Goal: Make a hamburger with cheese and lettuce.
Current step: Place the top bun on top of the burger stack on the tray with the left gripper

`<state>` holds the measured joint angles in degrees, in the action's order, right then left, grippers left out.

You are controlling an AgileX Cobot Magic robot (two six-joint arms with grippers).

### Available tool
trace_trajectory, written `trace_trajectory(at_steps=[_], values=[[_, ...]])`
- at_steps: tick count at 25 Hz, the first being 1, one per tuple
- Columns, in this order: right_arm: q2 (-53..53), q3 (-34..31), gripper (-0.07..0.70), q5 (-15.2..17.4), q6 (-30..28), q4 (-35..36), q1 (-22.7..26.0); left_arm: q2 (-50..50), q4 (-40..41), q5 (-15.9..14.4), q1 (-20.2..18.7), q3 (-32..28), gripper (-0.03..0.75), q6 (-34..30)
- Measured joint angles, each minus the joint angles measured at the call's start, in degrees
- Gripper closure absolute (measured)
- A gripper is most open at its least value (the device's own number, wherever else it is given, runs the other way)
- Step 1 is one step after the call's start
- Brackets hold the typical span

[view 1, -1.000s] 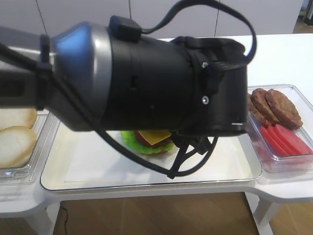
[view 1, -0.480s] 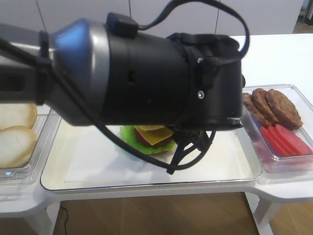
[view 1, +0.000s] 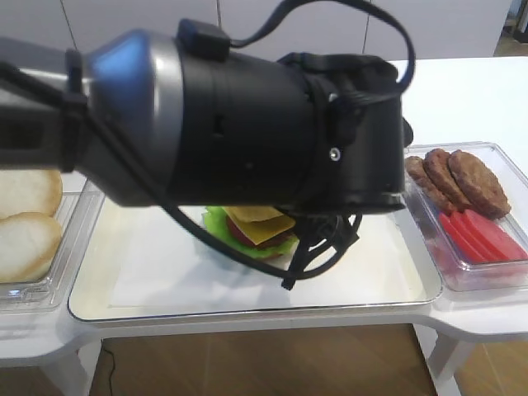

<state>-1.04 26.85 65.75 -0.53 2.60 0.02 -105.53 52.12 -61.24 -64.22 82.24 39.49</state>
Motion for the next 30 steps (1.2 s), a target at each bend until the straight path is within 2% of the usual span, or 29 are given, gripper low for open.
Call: trace_trajectory(at_steps=[16, 23, 30], values=[[0.0, 0.0, 0.622, 0.0, 0.0, 0.0, 0.0, 0.0, -0.4, 0.2, 0.8, 0.0, 0.112, 0.7], [0.0, 0.0, 0.622, 0.0, 0.0, 0.0, 0.0, 0.0, -0.4, 0.9, 0.8, 0.0, 0.045, 0.7], [0.0, 0.0, 0.622, 0.0, 0.0, 0.0, 0.0, 0.0, 0.2, 1.3, 0.8, 0.0, 0.042, 1.6]])
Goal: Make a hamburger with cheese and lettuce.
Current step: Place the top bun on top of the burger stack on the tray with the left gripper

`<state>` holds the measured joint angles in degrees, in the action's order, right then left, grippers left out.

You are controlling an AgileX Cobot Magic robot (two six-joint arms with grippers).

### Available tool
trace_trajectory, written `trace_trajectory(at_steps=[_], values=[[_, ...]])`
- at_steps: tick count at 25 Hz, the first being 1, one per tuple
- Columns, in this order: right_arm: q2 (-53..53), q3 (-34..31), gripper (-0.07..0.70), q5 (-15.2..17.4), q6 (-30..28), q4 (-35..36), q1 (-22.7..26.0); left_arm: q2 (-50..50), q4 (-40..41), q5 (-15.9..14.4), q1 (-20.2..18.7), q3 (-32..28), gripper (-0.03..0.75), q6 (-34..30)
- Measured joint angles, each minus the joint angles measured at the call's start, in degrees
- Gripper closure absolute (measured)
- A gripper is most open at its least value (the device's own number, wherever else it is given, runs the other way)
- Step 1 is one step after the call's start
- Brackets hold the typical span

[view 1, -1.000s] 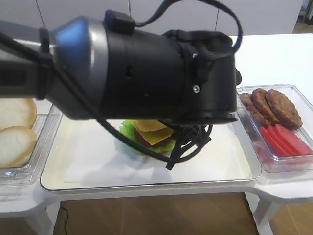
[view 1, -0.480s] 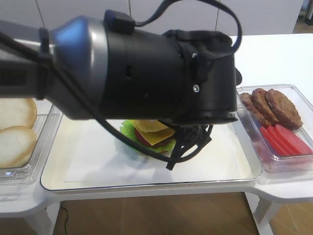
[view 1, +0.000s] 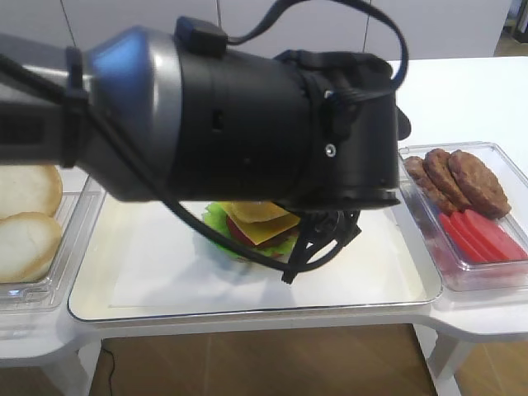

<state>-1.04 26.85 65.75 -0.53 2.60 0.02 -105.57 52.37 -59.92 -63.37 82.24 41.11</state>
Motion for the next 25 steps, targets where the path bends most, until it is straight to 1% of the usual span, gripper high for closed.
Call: trace_trajectory(at_steps=[8, 13, 25], values=[[0.0, 0.0, 0.622, 0.0, 0.0, 0.0, 0.0, 0.0, 0.5, 0.0, 0.1, 0.0, 0.042, 0.9], [0.0, 0.0, 0.622, 0.0, 0.0, 0.0, 0.0, 0.0, 0.1, -0.1, 1.1, 0.0, 0.042, 1.0], [0.0, 0.0, 0.622, 0.0, 0.1, 0.0, 0.0, 0.0, -0.5, -0.2, 1.2, 0.0, 0.042, 1.1]])
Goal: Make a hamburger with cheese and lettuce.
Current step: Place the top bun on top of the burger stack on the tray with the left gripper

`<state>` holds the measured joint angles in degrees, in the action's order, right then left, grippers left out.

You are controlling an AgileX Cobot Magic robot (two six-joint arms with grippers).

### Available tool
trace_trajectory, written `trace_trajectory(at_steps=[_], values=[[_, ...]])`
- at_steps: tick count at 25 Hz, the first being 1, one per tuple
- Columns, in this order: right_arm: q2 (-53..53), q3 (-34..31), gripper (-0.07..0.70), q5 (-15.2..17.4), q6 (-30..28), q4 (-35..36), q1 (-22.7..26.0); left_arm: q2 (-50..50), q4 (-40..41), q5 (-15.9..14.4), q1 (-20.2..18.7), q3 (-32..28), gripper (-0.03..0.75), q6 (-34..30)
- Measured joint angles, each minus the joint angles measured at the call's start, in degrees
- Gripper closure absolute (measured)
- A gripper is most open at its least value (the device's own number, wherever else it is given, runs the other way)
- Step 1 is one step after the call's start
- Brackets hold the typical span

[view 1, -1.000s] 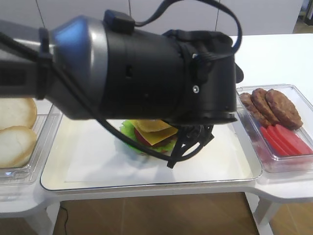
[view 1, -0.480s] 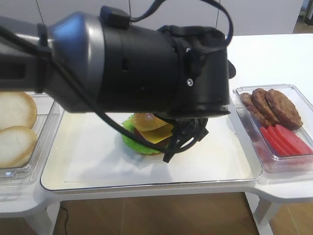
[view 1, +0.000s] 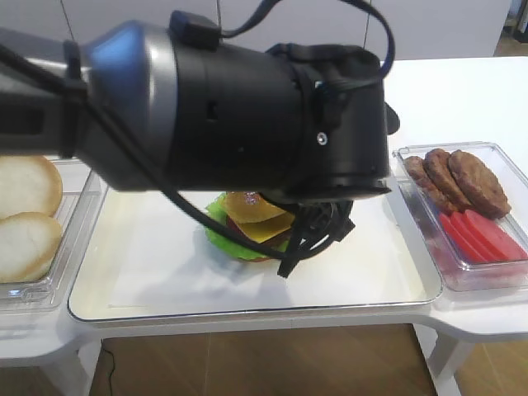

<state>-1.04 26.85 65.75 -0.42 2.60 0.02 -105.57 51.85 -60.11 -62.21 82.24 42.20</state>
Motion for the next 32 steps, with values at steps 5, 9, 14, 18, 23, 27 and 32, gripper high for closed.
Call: trace_trajectory(at_steps=[5, 9, 14, 18, 23, 27, 32], values=[[0.0, 0.0, 0.622, 0.0, 0.0, 0.0, 0.0, 0.0, -1.3, 0.1, 0.0, 0.0, 0.042, 0.0], [0.0, 0.0, 0.622, 0.0, 0.0, 0.0, 0.0, 0.0, -1.8, 0.2, 0.0, 0.0, 0.042, 0.0], [0.0, 0.0, 0.622, 0.0, 0.0, 0.0, 0.0, 0.0, -2.5, 0.4, 0.0, 0.0, 0.042, 0.1], [0.0, 0.0, 0.622, 0.0, 0.0, 0.0, 0.0, 0.0, -2.5, 0.4, 0.0, 0.0, 0.042, 0.1], [0.0, 0.0, 0.622, 0.0, 0.0, 0.0, 0.0, 0.0, -3.6, 0.8, 0.0, 0.0, 0.042, 0.1], [0.0, 0.0, 0.622, 0.0, 0.0, 0.0, 0.0, 0.0, -4.0, 1.8, 0.0, 0.0, 0.042, 1.0], [0.0, 0.0, 0.622, 0.0, 0.0, 0.0, 0.0, 0.0, -4.4, 3.0, 0.0, 0.0, 0.042, 1.2]])
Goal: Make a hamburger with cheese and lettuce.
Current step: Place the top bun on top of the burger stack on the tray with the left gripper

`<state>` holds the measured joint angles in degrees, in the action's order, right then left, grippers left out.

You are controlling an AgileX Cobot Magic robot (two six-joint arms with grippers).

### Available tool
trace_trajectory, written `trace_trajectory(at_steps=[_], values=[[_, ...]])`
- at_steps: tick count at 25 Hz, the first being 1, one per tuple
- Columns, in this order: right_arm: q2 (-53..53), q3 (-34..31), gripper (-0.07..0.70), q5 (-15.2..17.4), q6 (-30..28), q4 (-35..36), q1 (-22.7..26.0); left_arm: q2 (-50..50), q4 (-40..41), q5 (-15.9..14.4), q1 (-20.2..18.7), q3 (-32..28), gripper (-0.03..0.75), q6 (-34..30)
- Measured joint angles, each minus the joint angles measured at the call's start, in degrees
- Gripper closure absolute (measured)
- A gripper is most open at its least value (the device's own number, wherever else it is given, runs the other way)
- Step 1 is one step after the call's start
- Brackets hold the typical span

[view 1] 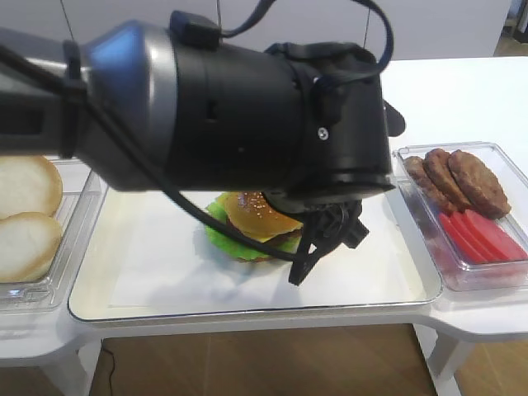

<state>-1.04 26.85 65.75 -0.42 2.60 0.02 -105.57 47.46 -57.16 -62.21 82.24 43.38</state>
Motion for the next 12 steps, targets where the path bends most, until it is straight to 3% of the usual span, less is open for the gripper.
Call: trace_trajectory(at_steps=[12], values=[[0.0, 0.0, 0.622, 0.0, 0.0, 0.0, 0.0, 0.0, -1.2, 0.0, -1.5, 0.0, 0.042, 1.1]])
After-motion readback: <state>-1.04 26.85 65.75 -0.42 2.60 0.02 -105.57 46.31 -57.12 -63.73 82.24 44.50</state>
